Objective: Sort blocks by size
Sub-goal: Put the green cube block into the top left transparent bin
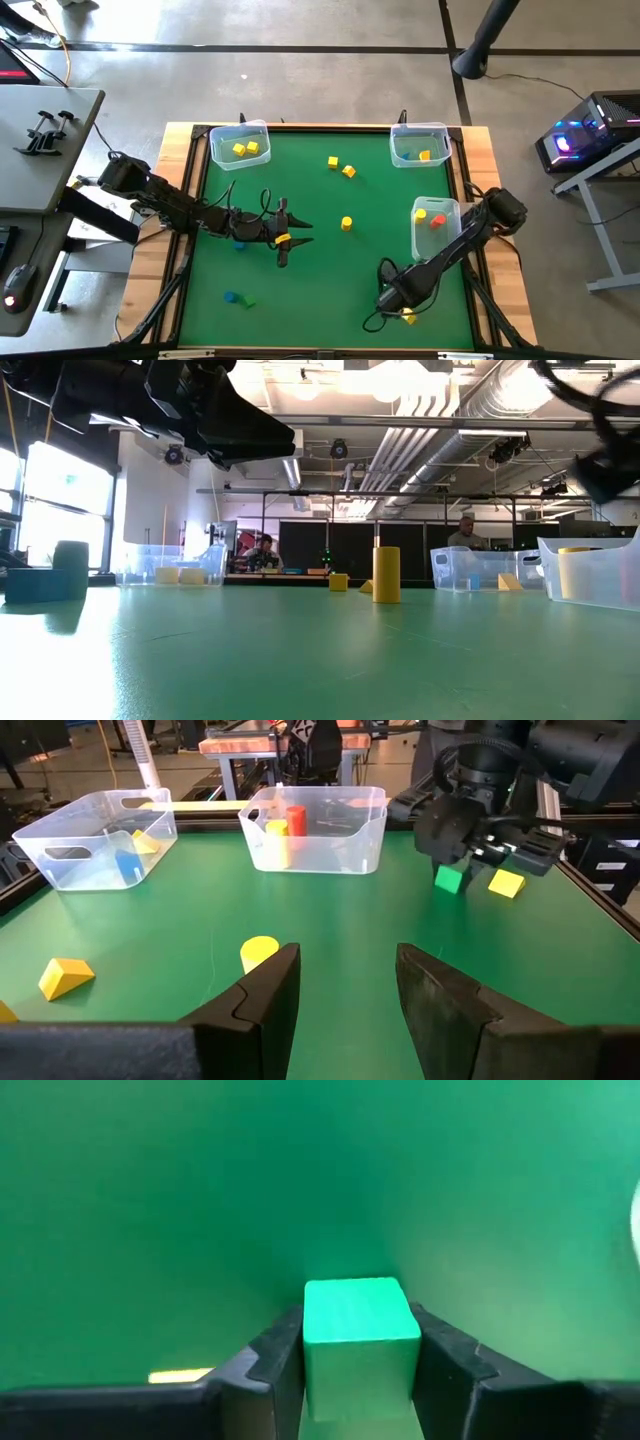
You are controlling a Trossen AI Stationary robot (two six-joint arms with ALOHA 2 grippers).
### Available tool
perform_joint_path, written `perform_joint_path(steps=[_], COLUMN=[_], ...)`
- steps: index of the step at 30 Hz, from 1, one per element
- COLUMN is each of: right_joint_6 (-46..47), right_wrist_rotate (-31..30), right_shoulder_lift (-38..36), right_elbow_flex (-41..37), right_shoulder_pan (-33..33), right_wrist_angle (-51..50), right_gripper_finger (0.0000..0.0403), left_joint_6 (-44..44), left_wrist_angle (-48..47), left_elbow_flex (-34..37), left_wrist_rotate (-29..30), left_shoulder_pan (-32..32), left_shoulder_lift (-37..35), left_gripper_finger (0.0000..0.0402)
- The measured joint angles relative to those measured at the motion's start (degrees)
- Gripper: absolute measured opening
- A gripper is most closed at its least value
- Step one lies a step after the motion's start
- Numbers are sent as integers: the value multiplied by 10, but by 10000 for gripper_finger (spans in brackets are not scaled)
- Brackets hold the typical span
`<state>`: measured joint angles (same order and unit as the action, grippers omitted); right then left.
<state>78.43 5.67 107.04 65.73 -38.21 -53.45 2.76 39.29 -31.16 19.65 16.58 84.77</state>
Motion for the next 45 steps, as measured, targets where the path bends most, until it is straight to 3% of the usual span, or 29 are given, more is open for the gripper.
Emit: perform_joint_path(steps=[4, 10, 15, 21, 29, 32, 37, 41, 45], right_joint_6=[-104, -243, -323, -350, -554, -659, -804, -826, -809], right_wrist_rotate=[-80, -249, -312, -382, -500, -491, -382, -280, -198], right_shoulder_lift=[-1, 3, 0, 1, 3, 3, 2, 2, 2], right_elbow_flex=[1, -1, -50, -187, -307, -334, -358, -355, -337], right_shoulder_pan=[19, 47, 54, 47, 42, 56, 90, 120, 144], right_wrist_angle=[57, 143, 281, 629, 1042, 1186, 1393, 1432, 1429], right_gripper_finger=[132, 132, 132, 132, 132, 132, 132, 132, 134], left_joint_6=[0, 2, 2, 6, -11, -51, -163, -279, -344], left_wrist_angle=[0, 0, 0, 0, 11, 19, 27, 40, 72], left_elbow_flex=[0, 0, 0, 0, 0, 0, 0, 0, -1], left_wrist_rotate=[0, 0, 0, 0, 0, 0, -18, -58, -137], left_shoulder_pan=[0, 0, 0, 0, 0, 0, 1, 1, 1], left_shoulder_lift=[0, 0, 0, 0, 0, 0, 0, 0, 0], left_gripper_finger=[152, 152, 152, 152, 152, 152, 152, 152, 152])
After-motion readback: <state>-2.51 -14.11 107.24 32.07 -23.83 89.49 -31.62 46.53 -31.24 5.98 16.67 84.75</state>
